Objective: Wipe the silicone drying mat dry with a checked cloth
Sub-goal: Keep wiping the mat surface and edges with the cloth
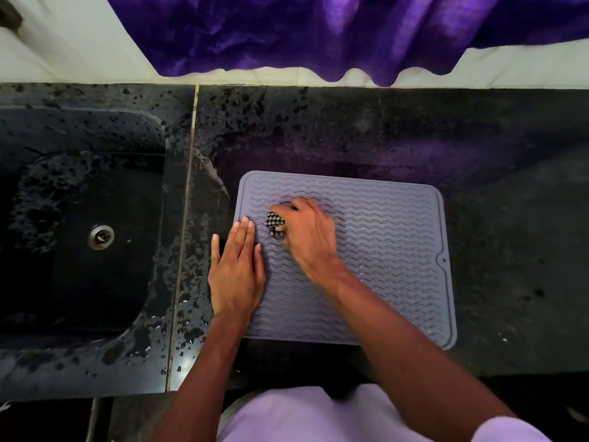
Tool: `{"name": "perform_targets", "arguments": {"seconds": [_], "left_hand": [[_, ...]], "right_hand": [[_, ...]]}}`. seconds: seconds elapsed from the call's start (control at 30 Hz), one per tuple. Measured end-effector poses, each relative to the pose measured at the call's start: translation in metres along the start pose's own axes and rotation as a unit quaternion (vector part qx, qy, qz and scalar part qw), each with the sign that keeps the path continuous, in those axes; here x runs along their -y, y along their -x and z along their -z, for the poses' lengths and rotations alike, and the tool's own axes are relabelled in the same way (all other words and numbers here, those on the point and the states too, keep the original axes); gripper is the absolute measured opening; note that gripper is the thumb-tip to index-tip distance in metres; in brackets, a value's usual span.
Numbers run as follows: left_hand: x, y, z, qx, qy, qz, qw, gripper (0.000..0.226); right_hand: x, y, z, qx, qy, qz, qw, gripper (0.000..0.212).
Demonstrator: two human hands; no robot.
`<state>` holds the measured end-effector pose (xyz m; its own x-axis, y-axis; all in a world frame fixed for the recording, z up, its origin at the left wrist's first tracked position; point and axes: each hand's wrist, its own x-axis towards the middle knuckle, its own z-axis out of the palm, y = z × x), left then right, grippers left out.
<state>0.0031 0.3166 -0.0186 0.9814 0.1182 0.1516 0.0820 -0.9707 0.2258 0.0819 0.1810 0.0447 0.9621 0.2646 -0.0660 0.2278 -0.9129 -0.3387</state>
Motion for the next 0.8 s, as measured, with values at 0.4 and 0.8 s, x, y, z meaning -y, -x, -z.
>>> {"name": "perform_targets", "arguments": {"seconds": [0.4,0.8], "left_hand": [[-0.002,0.000,0.001,-0.005,-0.002,0.006,1.000,0.052],[-0.001,0.005,-0.001,-0.031,0.045,0.009,0.998,0.047]], "right_hand": [[-0.161,0.069,0.073,-0.023,0.041,-0.205,0.978,0.041],[-0.155,0.081,0.084,-0.122,-0.031,-0.220,0.967,0.045]]}}
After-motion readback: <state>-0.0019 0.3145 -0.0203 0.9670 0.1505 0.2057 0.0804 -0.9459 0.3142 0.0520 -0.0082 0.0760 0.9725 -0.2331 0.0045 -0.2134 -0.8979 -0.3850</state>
